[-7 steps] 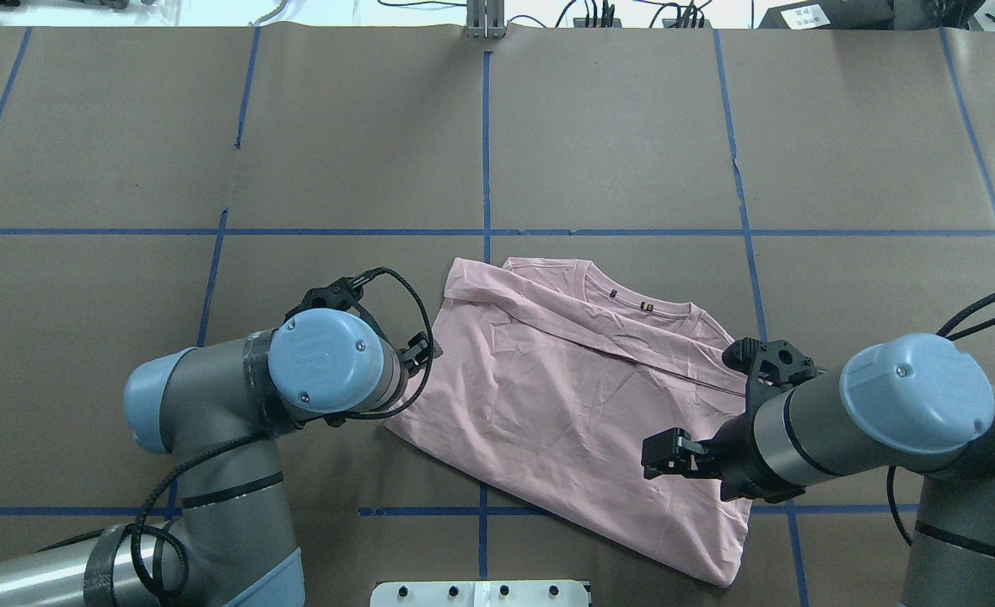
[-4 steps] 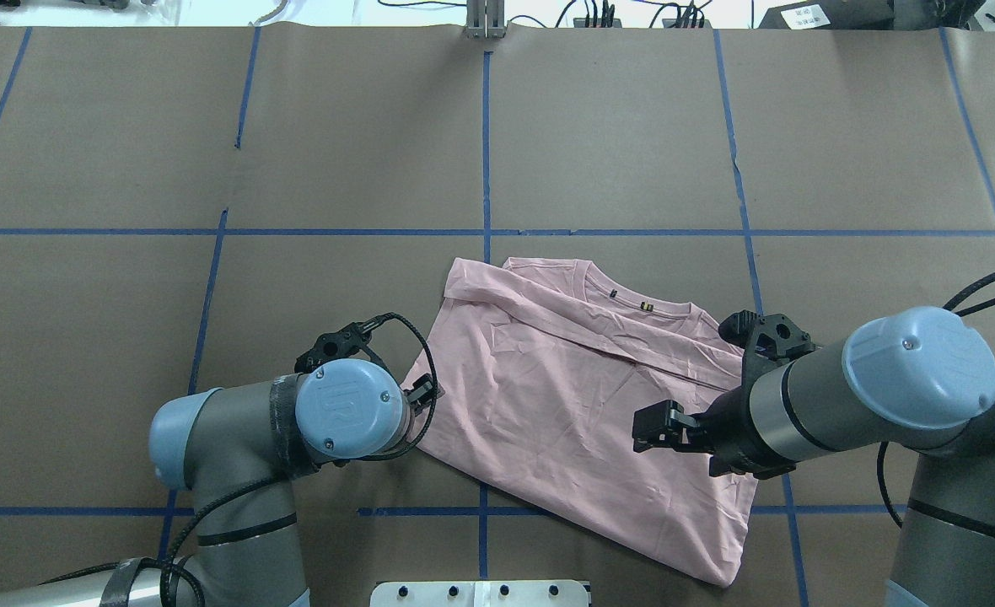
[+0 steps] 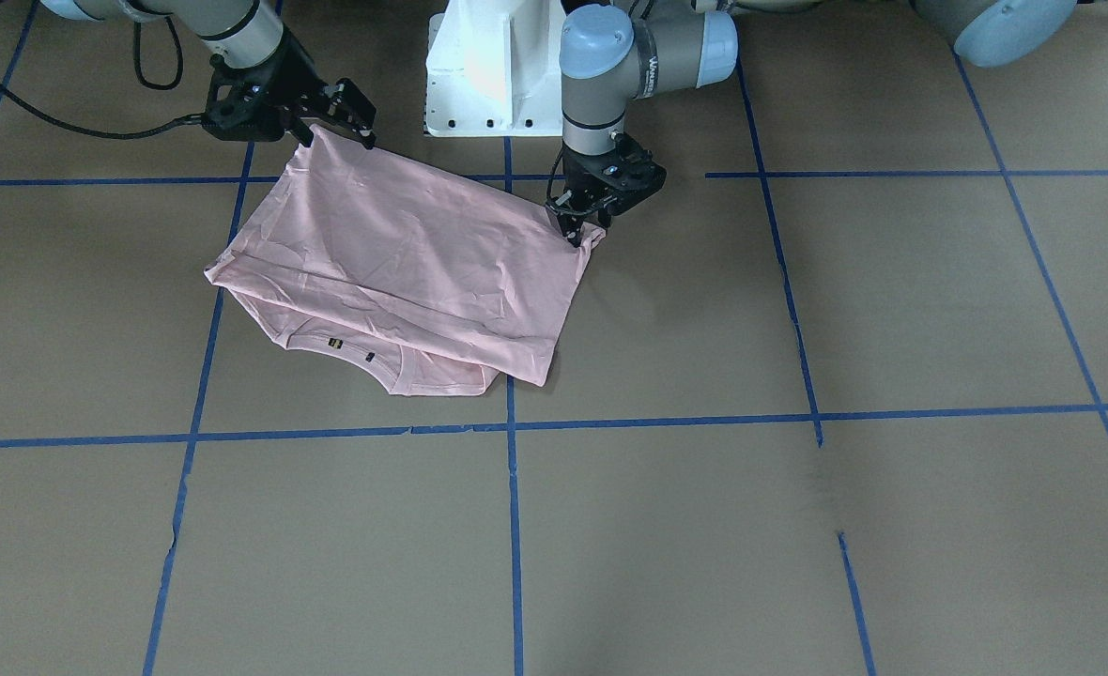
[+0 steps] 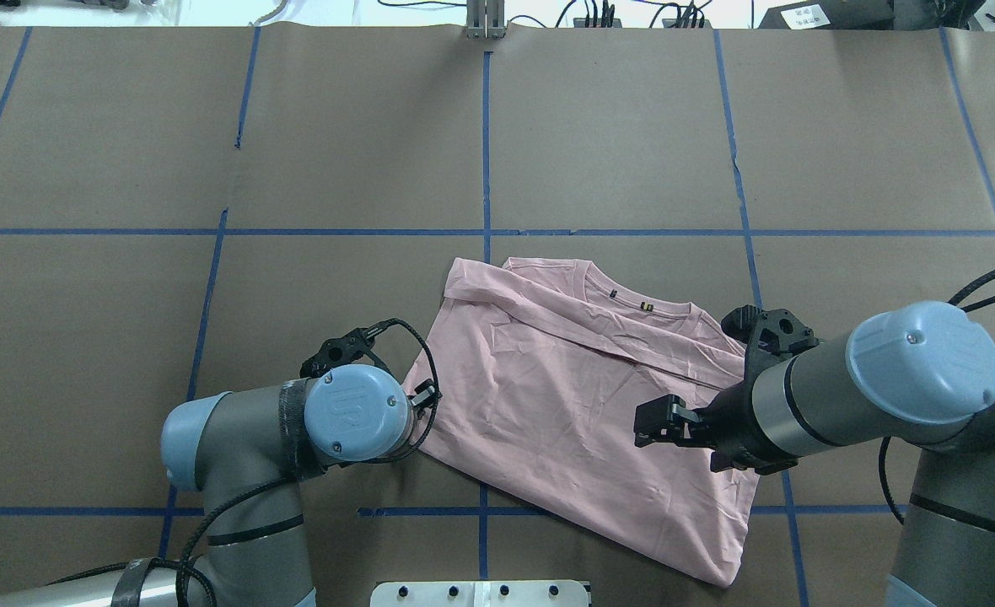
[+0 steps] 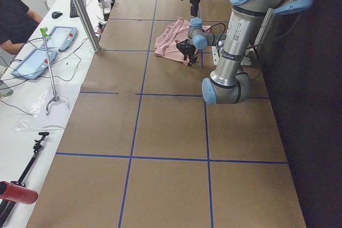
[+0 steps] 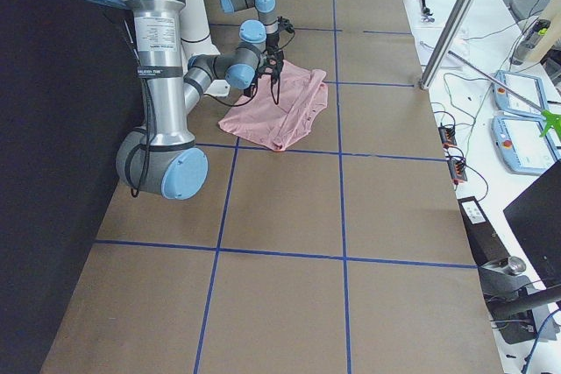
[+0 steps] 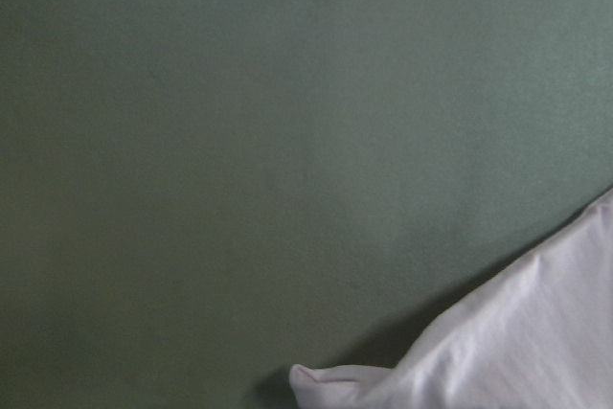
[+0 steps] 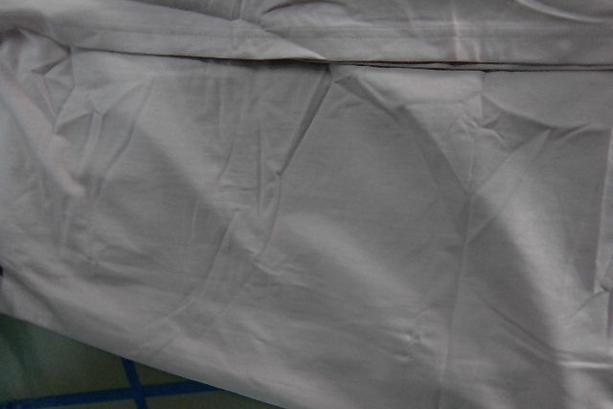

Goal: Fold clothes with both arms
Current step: 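Lower both grippers to the folded shirt's edge nearest the robot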

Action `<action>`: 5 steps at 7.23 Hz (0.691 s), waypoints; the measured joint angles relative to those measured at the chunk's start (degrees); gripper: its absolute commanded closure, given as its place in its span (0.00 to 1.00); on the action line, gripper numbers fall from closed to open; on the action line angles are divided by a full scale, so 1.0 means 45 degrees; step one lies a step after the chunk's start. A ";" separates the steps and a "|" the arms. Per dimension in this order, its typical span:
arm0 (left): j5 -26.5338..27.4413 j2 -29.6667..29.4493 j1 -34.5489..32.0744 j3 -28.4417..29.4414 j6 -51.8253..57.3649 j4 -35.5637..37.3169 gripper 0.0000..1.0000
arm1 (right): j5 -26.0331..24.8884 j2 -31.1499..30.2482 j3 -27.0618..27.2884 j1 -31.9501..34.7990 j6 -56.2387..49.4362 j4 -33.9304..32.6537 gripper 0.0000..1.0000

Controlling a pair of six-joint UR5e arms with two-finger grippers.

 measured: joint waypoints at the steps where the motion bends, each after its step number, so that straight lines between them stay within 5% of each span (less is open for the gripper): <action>1: 0.0004 -0.0002 -0.0053 -0.0058 0.0087 0.0000 1.00 | 0.0017 0.0000 0.0001 0.0022 0.0000 -0.0001 0.00; 5: -0.0078 -0.0067 -0.1099 -0.0169 0.0398 -0.0001 1.00 | 0.0006 0.0046 0.0000 0.0090 0.0000 0.0012 0.00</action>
